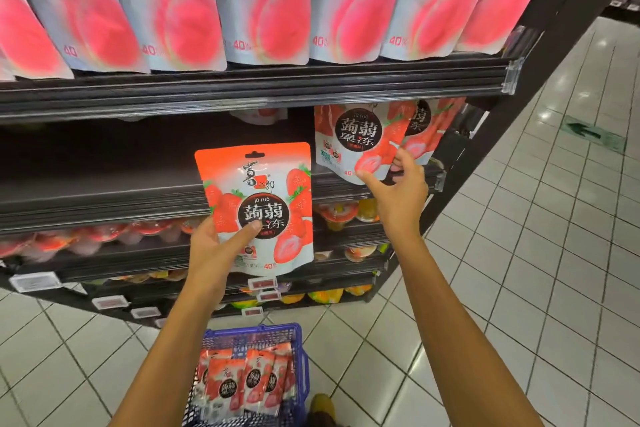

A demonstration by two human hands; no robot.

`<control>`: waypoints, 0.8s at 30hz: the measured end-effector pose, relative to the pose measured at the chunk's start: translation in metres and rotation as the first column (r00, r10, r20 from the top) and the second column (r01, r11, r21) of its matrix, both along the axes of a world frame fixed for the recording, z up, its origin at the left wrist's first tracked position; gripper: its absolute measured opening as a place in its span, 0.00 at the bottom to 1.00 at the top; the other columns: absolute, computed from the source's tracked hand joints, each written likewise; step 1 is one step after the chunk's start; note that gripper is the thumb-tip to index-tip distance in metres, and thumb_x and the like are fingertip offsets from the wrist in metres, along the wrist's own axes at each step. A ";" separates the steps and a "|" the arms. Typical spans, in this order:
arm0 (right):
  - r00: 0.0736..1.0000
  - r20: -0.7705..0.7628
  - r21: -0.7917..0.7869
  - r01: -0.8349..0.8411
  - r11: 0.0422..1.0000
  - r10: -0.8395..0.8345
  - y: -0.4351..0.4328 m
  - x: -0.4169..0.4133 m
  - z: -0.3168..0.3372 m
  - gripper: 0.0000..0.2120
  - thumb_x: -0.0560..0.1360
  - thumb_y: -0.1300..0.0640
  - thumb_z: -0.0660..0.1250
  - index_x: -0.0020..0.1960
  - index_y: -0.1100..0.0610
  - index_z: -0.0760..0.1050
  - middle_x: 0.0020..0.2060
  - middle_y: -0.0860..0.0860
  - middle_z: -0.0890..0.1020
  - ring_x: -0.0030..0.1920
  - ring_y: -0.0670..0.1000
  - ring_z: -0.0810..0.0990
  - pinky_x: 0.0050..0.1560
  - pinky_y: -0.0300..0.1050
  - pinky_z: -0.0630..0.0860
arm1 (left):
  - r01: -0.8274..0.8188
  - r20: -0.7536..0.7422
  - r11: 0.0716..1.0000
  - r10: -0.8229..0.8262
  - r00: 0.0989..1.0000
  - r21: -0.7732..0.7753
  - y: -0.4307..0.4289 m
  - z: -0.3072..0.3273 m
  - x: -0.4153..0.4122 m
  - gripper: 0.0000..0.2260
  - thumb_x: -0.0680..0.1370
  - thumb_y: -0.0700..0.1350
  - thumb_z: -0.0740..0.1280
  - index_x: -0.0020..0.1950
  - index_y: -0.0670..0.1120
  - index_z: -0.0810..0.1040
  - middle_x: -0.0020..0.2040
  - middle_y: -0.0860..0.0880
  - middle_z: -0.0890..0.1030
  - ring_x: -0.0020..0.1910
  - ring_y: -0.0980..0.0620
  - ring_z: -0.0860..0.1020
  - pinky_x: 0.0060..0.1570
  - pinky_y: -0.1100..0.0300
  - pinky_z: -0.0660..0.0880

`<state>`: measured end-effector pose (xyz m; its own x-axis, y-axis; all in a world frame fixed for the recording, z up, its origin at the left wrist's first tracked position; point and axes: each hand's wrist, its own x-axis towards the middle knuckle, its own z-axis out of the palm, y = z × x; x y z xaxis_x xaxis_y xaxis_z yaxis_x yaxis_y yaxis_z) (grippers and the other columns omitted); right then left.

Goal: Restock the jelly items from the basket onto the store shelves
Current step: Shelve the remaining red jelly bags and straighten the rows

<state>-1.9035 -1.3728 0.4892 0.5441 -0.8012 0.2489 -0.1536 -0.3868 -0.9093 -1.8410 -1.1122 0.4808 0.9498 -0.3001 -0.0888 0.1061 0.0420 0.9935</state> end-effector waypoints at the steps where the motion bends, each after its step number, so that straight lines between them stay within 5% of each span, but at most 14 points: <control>1: 0.999 -0.021 -0.003 0.029 1.000 -0.029 0.000 0.002 0.000 0.25 0.66 0.48 0.79 0.61 0.45 0.76 0.52 0.47 0.78 0.55 0.49 0.76 0.54 0.41 0.73 | -0.004 -0.003 1.000 0.004 1.000 0.007 -0.001 0.000 0.001 0.12 0.66 0.48 0.75 0.49 0.54 0.81 0.47 0.55 0.86 0.47 0.56 0.84 0.40 0.65 0.79; 4: 0.991 -0.083 -0.020 0.102 0.995 -0.104 -0.002 0.009 -0.001 0.26 0.66 0.44 0.78 0.62 0.46 0.76 0.53 0.51 0.77 0.54 0.49 0.76 0.50 0.39 0.70 | 0.004 -0.003 1.000 -0.004 1.000 0.025 -0.005 0.000 0.002 0.09 0.70 0.45 0.74 0.49 0.54 0.81 0.48 0.54 0.86 0.47 0.55 0.84 0.41 0.60 0.79; 9: 0.990 -0.080 -0.017 0.113 0.993 -0.114 -0.005 0.011 0.000 0.25 0.66 0.43 0.78 0.61 0.47 0.76 0.49 0.45 0.74 0.53 0.49 0.77 0.47 0.42 0.72 | 0.029 0.002 0.999 -0.029 1.000 0.013 -0.013 0.004 0.001 0.10 0.68 0.46 0.75 0.48 0.55 0.83 0.48 0.53 0.86 0.48 0.55 0.84 0.38 0.65 0.80; 17: 0.984 0.125 -0.040 0.132 0.990 -0.126 0.016 -0.012 0.008 0.20 0.72 0.49 0.75 0.60 0.49 0.73 0.52 0.46 0.76 0.48 0.49 0.74 0.50 0.43 0.74 | 0.054 -0.006 0.998 -0.054 0.999 -0.012 -0.030 0.011 0.001 0.15 0.65 0.49 0.76 0.51 0.53 0.81 0.48 0.53 0.86 0.48 0.55 0.84 0.39 0.65 0.80; 19: 0.982 0.165 0.057 -0.103 0.993 0.093 0.029 -0.020 0.011 0.15 0.73 0.46 0.72 0.57 0.47 0.75 0.48 0.45 0.79 0.46 0.47 0.77 0.47 0.42 0.76 | 0.065 0.005 0.998 -0.065 0.998 -0.014 -0.034 0.015 0.003 0.16 0.64 0.50 0.75 0.52 0.52 0.81 0.48 0.54 0.86 0.47 0.56 0.84 0.38 0.66 0.79; 21: 0.904 0.145 0.213 -0.426 0.879 0.403 0.041 -0.023 0.012 0.14 0.73 0.45 0.72 0.57 0.46 0.77 0.48 0.43 0.83 0.49 0.44 0.82 0.49 0.38 0.78 | 0.076 0.023 0.997 -0.076 0.997 -0.005 -0.040 0.019 0.004 0.18 0.65 0.50 0.75 0.53 0.51 0.81 0.48 0.54 0.86 0.48 0.55 0.84 0.39 0.65 0.79; 24: 0.817 0.145 0.266 -0.576 0.773 0.558 0.050 -0.019 0.009 0.12 0.75 0.56 0.73 0.58 0.51 0.80 0.50 0.47 0.86 0.53 0.48 0.84 0.54 0.47 0.81 | 0.077 0.077 0.997 -0.079 0.994 0.028 -0.050 0.027 0.009 0.21 0.67 0.50 0.76 0.58 0.49 0.79 0.51 0.51 0.85 0.51 0.52 0.84 0.48 0.57 0.81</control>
